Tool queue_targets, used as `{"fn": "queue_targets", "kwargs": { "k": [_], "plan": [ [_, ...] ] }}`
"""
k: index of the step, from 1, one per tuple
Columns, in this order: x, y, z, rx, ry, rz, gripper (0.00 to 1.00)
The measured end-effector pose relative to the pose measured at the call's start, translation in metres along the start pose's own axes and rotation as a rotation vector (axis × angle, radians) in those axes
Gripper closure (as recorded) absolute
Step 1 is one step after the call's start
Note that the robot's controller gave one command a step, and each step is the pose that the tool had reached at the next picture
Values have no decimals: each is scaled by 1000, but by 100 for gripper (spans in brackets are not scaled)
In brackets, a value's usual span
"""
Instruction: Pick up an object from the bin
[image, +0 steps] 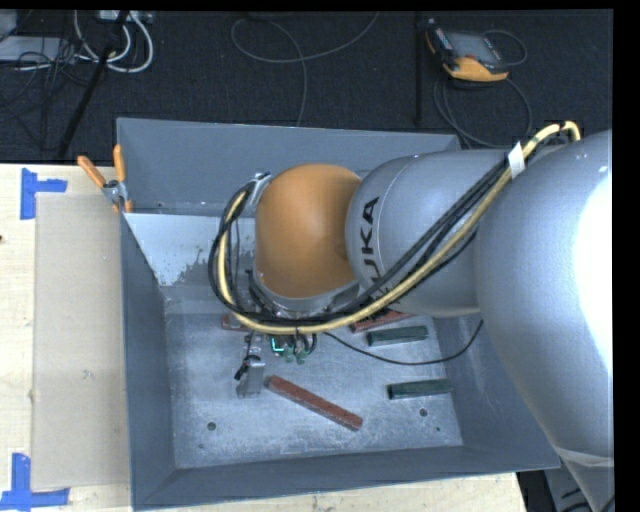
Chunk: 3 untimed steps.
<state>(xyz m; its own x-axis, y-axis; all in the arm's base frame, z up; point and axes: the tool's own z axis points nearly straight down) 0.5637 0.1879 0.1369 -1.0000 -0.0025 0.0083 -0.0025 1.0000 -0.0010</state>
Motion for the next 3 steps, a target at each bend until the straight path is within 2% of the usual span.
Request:
{"fn": "queue_targets", "kwargs": {
  "k": [1, 2, 3],
  "plan": [
    [46, -87, 67, 4, 3, 94, 0],
    [43, -83, 64, -1, -5, 91, 100],
    [43, -69, -77, -4, -16, 137, 100]
  ]
}}
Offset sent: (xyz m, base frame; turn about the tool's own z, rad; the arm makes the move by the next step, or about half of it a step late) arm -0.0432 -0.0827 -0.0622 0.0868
